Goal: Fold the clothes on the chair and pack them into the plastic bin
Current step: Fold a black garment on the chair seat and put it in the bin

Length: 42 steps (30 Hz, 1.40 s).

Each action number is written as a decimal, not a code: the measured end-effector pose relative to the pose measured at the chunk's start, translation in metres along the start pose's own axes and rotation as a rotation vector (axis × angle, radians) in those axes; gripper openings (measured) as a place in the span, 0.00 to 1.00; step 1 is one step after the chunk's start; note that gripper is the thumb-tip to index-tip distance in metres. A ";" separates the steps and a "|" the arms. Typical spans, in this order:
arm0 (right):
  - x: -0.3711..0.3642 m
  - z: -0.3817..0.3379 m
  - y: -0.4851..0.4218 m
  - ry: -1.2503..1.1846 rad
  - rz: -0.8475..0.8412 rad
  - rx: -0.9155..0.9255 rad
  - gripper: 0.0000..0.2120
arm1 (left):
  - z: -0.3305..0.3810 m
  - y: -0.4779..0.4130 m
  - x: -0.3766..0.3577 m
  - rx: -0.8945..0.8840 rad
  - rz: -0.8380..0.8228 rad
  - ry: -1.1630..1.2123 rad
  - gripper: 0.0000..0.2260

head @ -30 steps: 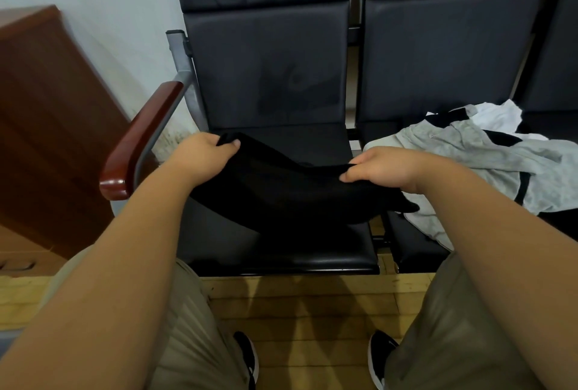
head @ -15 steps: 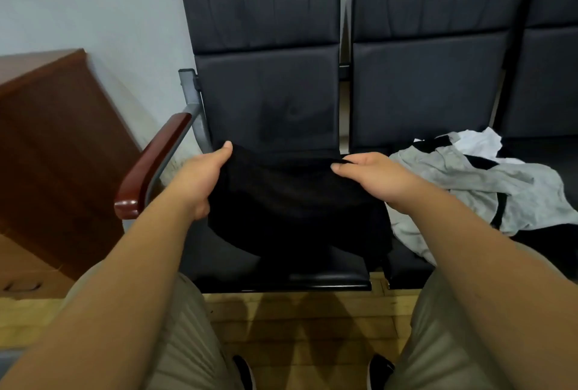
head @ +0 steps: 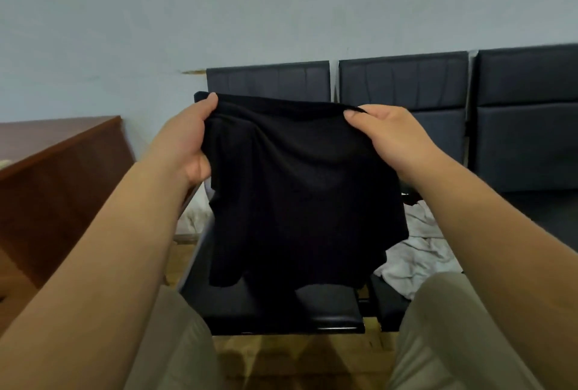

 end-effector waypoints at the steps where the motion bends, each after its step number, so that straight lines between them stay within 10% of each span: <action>1: 0.001 -0.013 0.003 -0.018 -0.002 0.015 0.13 | 0.009 0.009 -0.001 -0.016 -0.014 0.005 0.16; 11: 0.006 -0.092 0.016 -0.029 0.001 0.157 0.11 | 0.067 0.042 0.018 -0.099 -0.070 0.006 0.16; 21: 0.004 0.036 -0.015 0.556 -0.073 0.062 0.13 | -0.054 -0.038 0.060 0.040 0.158 -0.343 0.18; 33: -0.010 0.159 -0.023 0.907 -0.341 -0.278 0.49 | -0.141 -0.104 0.118 0.073 0.343 -0.958 0.22; 42: 0.005 0.207 -0.060 0.882 -0.201 -0.375 0.23 | -0.174 -0.152 0.137 0.190 0.344 -0.938 0.27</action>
Point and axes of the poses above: each hand's wrist, its own y-axis away from the middle knuckle, its own x-axis out of the back of the hand, z = x × y, the point moved 3 cm from there along -y, towards the middle knuckle, and after that the axes turned 15 degrees about -y, right-handed, at the moved point
